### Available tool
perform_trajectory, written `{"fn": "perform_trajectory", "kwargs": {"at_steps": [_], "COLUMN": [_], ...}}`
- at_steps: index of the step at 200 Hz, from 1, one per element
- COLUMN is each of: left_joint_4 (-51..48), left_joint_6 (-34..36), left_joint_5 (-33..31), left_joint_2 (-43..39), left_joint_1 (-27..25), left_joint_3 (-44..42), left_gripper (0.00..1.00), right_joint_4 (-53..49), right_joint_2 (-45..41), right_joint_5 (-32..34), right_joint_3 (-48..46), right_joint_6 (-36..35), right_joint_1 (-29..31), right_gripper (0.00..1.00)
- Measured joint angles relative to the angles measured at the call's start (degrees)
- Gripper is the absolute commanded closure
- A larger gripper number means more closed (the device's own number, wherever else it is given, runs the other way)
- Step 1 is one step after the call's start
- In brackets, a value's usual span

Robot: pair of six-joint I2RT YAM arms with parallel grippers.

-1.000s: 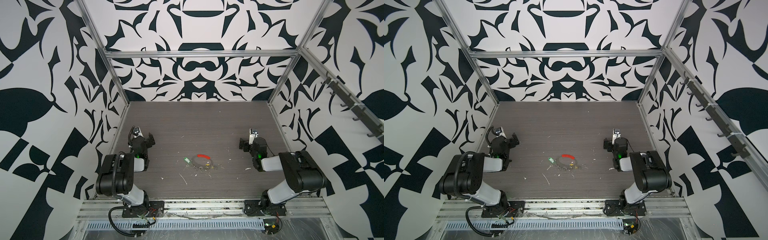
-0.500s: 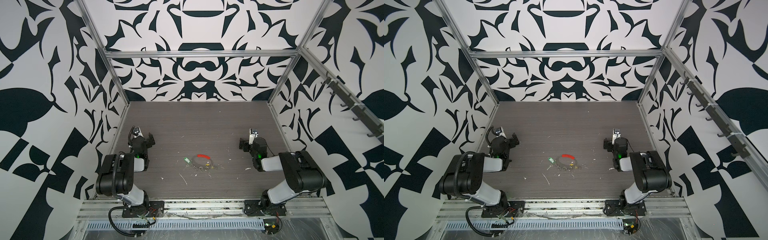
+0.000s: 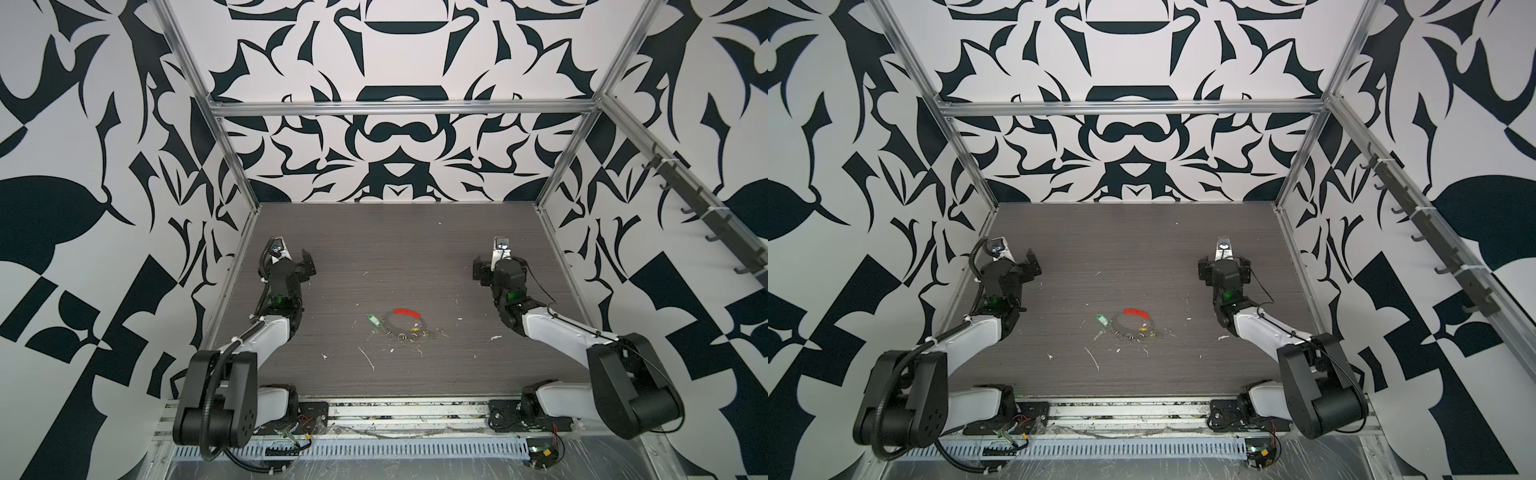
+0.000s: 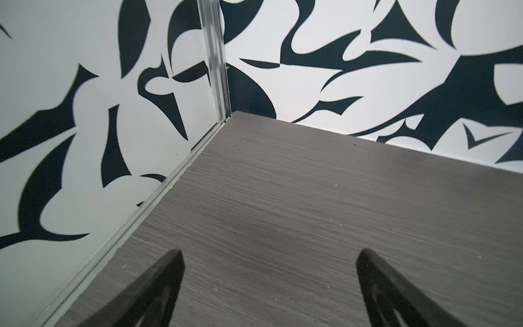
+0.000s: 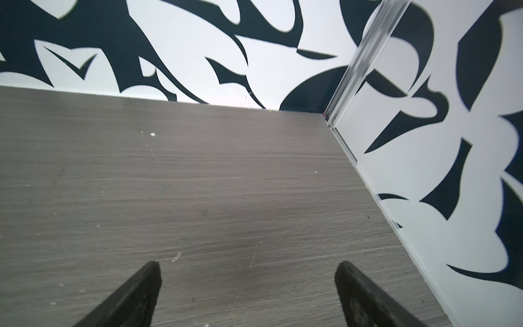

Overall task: Remove the keys from the keyring
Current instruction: 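Reach the right gripper down to the metal keyring edge while the left arm rises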

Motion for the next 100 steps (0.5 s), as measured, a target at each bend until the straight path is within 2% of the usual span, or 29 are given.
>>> {"fn": "perform_trajectory", "kwargs": {"at_steps": [8, 21, 27, 40, 52, 65, 76, 85, 100], "left_joint_4": [-1.0, -2.1, -3.4, -8.6, -13.2, -14.4, -13.7, -12.8, -11.4], "left_joint_6": [-2.3, -7.2, -11.0, -20.7, -30.1, -37.1, -41.5, -45.0, -49.1], "left_joint_5": [0.0, 0.0, 0.0, -0.3, -0.5, 0.7, 2.3, 3.8, 7.1], "left_joint_2": [-1.4, -3.0, -3.6, -5.0, -6.8, -8.2, -9.4, -10.5, -12.1], "left_joint_1": [0.0, 0.0, 0.0, 0.0, 0.2, 0.9, 1.6, 1.9, 2.1], "left_joint_3": [0.1, 0.1, 0.3, 1.0, 1.3, 0.6, -0.9, -2.9, -6.1], "left_gripper": [0.01, 0.01, 0.01, 0.01, 0.01, 0.01, 0.01, 0.01, 0.01], "right_joint_4": [-2.7, -10.4, -13.3, -16.2, -17.1, -19.1, -21.6, -23.8, -27.2], "right_joint_2": [0.0, -0.3, -0.5, -1.2, -1.7, -1.7, -1.6, -1.4, -1.0], "right_joint_5": [1.2, 2.9, 2.8, -0.4, -4.4, -9.8, -13.6, -16.0, -20.2], "right_joint_3": [1.6, 5.2, 6.5, 7.6, 7.3, 7.1, 7.1, 7.2, 7.2], "right_joint_6": [3.1, 12.8, 16.8, 23.4, 26.7, 29.4, 30.6, 30.6, 30.3], "right_joint_1": [0.8, 0.9, 0.4, -0.8, -1.6, -1.6, -0.5, 1.0, 4.8], "right_gripper": [0.00, 0.02, 0.06, 0.07, 0.10, 0.14, 0.14, 0.21, 0.23]}}
